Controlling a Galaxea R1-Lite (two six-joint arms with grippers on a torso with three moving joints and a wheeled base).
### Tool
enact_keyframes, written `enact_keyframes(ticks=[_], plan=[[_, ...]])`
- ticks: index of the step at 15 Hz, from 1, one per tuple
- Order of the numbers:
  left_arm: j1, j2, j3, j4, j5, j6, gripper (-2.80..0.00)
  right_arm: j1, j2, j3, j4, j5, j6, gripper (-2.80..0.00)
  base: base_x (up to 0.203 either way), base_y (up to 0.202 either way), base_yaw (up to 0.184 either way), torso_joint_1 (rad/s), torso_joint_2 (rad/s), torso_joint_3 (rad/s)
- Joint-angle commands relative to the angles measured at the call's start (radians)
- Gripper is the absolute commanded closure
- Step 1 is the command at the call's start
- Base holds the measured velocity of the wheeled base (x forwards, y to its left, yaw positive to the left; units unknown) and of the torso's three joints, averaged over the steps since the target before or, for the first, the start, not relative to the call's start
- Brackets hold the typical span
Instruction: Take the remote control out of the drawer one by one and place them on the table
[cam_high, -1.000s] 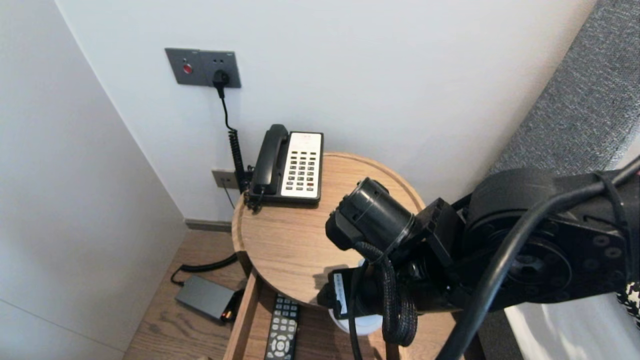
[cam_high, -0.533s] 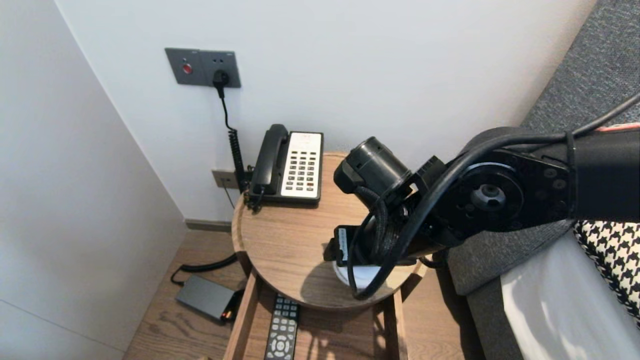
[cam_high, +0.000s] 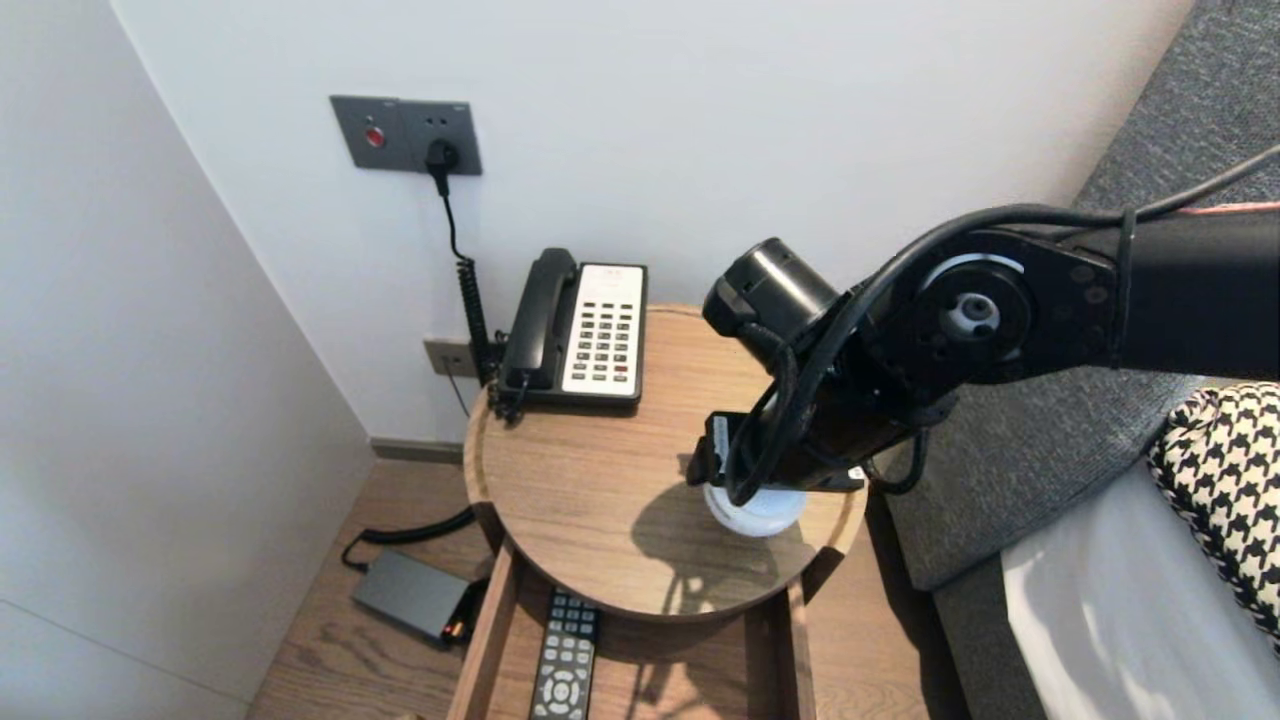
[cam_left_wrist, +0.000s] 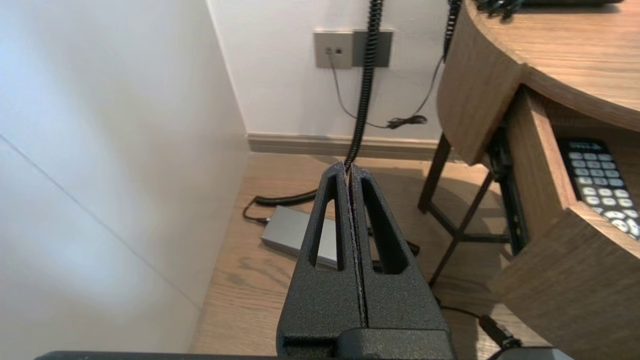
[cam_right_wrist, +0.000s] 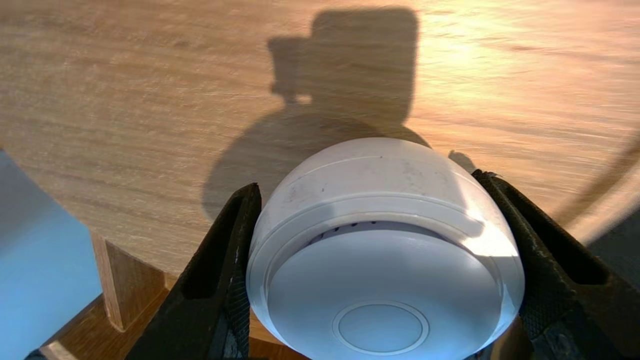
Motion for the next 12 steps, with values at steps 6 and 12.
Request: enact_keyframes(ticks=[6,12], plan=[[0.001,0.0,0.012,-0.001,0.0,0.0,0.0,-0.071,0.036,-0.094,0.152,-0.015,0.007,0.0,0.0,0.0,0.0,0.0,0.0,0.0],[0.001,0.0,0.012,-0.001,0.0,0.0,0.0,-0.082,0.082,-0.096,0.17,-0.026,-0.004,0.0,0.0,0.0,0.0,0.0,0.0,0.0]])
